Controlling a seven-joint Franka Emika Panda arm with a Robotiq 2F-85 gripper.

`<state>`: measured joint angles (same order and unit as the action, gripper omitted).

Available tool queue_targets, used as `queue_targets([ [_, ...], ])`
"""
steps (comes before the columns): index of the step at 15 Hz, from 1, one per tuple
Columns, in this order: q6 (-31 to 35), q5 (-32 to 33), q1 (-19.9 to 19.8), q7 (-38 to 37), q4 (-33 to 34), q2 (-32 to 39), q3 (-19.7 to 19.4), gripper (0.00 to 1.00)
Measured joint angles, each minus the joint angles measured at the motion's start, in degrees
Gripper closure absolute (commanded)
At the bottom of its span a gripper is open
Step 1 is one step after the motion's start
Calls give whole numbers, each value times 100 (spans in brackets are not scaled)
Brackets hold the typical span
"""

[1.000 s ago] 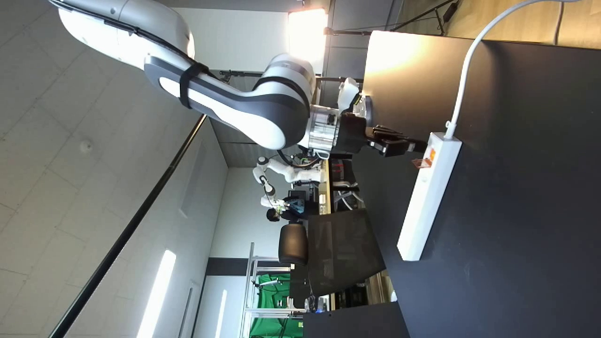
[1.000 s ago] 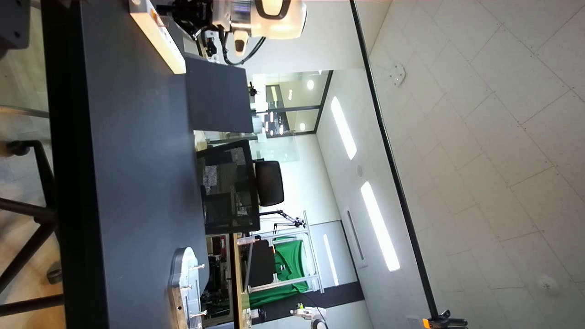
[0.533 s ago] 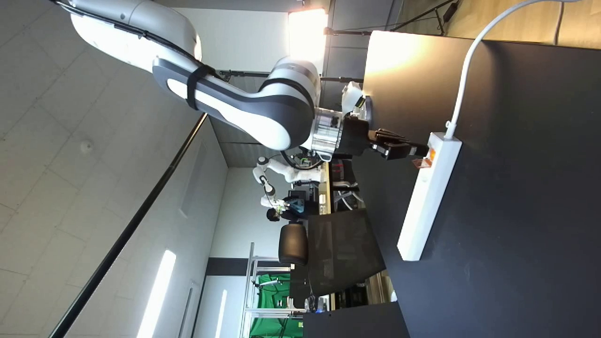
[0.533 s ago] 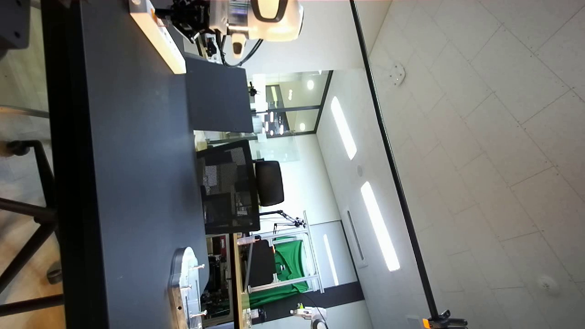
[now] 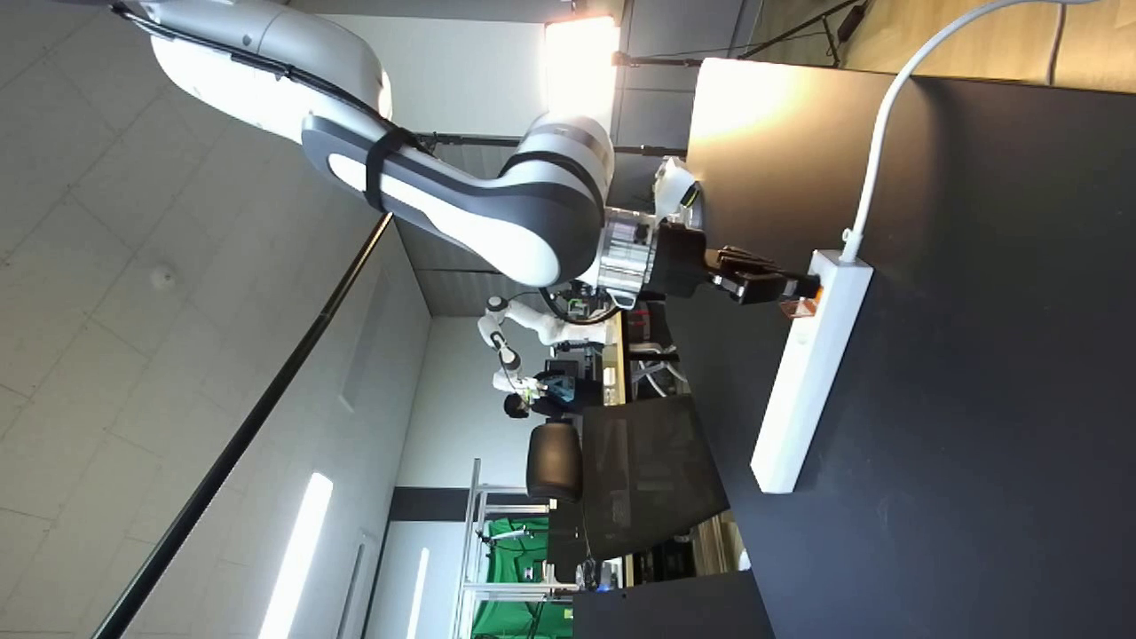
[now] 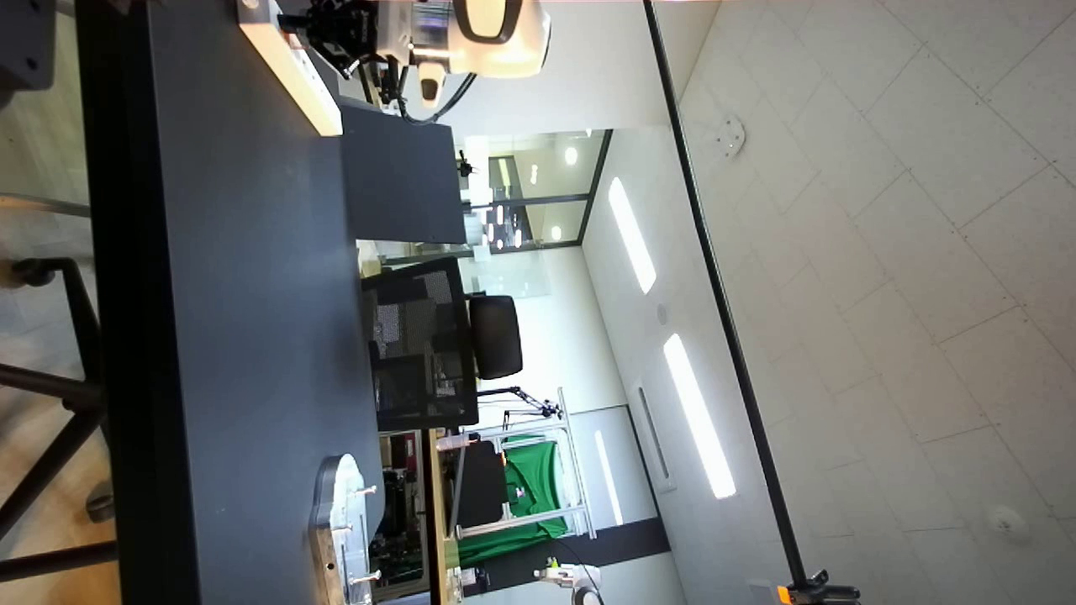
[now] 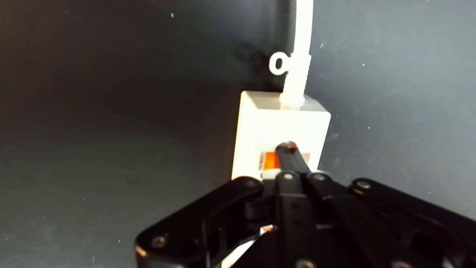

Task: Turn off the big switch on the adapter

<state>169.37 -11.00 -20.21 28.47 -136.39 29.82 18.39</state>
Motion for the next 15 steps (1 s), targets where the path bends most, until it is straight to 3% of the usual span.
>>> queue_targets([
  [9, 204, 327, 192, -190, -18, 28, -171, 100],
  [11, 224, 595, 515, -384, -18, -12, -454, 100],
  [15, 322, 1250, 1537, -944, -43, -87, -1327, 100],
])
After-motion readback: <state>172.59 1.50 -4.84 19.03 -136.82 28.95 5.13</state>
